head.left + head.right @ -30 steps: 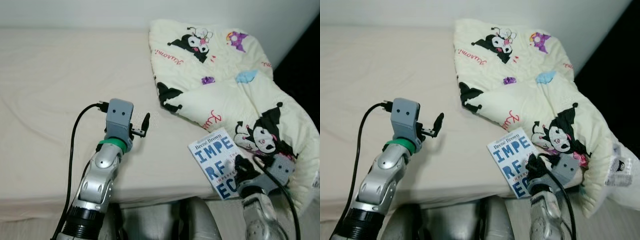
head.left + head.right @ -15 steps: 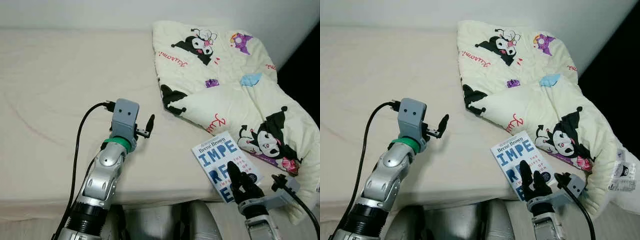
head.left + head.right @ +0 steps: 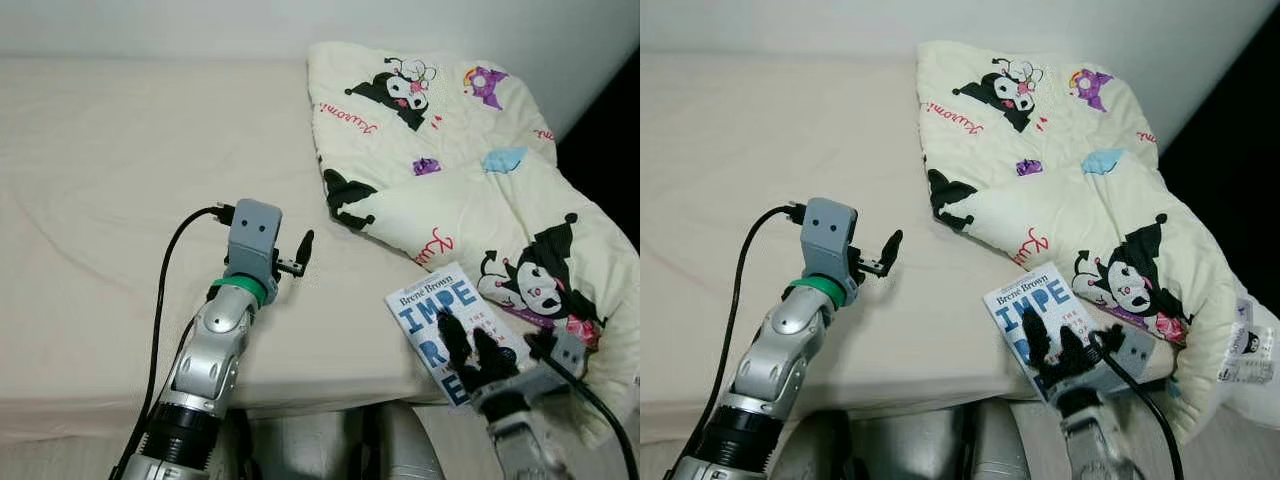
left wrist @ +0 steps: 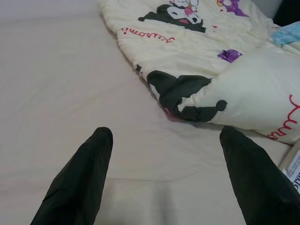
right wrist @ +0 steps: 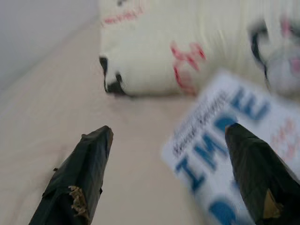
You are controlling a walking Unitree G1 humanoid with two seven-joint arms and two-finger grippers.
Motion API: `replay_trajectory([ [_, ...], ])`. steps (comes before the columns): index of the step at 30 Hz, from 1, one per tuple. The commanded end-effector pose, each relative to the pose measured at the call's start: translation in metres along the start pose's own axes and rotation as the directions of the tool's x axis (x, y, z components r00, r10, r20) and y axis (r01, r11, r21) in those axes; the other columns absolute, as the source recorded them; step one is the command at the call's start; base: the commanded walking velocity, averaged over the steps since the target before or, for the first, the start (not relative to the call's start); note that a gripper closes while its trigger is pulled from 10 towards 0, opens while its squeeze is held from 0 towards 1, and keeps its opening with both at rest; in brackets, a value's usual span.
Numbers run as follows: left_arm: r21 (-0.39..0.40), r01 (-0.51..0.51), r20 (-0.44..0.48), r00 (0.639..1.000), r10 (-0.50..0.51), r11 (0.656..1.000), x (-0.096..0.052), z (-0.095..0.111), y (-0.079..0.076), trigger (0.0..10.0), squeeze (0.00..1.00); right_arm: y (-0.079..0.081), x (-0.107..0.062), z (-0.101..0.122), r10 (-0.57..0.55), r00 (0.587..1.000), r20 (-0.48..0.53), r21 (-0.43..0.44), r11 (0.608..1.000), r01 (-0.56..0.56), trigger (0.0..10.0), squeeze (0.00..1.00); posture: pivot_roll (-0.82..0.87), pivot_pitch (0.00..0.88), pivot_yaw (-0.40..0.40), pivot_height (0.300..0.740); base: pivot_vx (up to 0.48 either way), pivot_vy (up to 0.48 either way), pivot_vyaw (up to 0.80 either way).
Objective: Clean up the room
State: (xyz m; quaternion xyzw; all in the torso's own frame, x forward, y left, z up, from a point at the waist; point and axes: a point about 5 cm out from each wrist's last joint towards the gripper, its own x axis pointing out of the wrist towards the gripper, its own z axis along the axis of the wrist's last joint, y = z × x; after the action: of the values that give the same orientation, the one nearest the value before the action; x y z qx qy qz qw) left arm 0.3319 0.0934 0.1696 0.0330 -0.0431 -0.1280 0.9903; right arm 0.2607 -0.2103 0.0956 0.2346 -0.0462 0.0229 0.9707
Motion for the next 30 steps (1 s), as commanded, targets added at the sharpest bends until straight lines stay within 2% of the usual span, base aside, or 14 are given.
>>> replay_trajectory([
  [1,-0.015,0.012,-0.023,1.0,-0.012,1.0,-0.001,-0.006,-0.003,10.0,0.0,-0.004,-0.005,-0.001,-0.024,1.0,-0.002,-0.051,0.998,0.024,10.0,0.0,-0.13,0.163,0.007,0.642,0.0,0.0,0.0],
  [2,-0.016,0.016,-0.023,1.0,-0.016,1.0,-0.001,-0.006,-0.004,10.0,0.0,0.0,0.0,0.003,-0.011,1.0,0.015,-0.155,0.988,0.014,10.0,0.0,-0.13,0.161,0.002,0.657,0.0,0.0,0.0],
  [16,-0.026,0.025,-0.037,0.999,-0.026,0.999,-0.002,-0.012,-0.008,10.0,0.0,-0.001,0.003,0.003,-0.003,1.0,0.007,-0.161,0.987,0.004,10.0,0.0,-0.13,0.153,-0.005,0.695,0.0,0.0,0.0],
  [20,-0.042,0.041,-0.088,0.995,-0.044,0.998,-0.007,-0.025,-0.007,10.0,0.0,-0.004,0.002,-0.001,-0.008,1.0,-0.013,-0.176,0.984,0.006,10.0,0.0,-0.12,0.141,-0.009,0.71,0.0,0.0,0.0],
  [30,0.013,0.043,-0.178,0.983,-0.04,0.999,-0.021,-0.055,0.004,10.0,0.0,-0.012,-0.001,-0.013,-0.05,0.998,-0.045,-0.226,0.973,0.038,10.0,0.0,-0.12,0.135,-0.015,0.74,0.0,0.0,0.0],
])
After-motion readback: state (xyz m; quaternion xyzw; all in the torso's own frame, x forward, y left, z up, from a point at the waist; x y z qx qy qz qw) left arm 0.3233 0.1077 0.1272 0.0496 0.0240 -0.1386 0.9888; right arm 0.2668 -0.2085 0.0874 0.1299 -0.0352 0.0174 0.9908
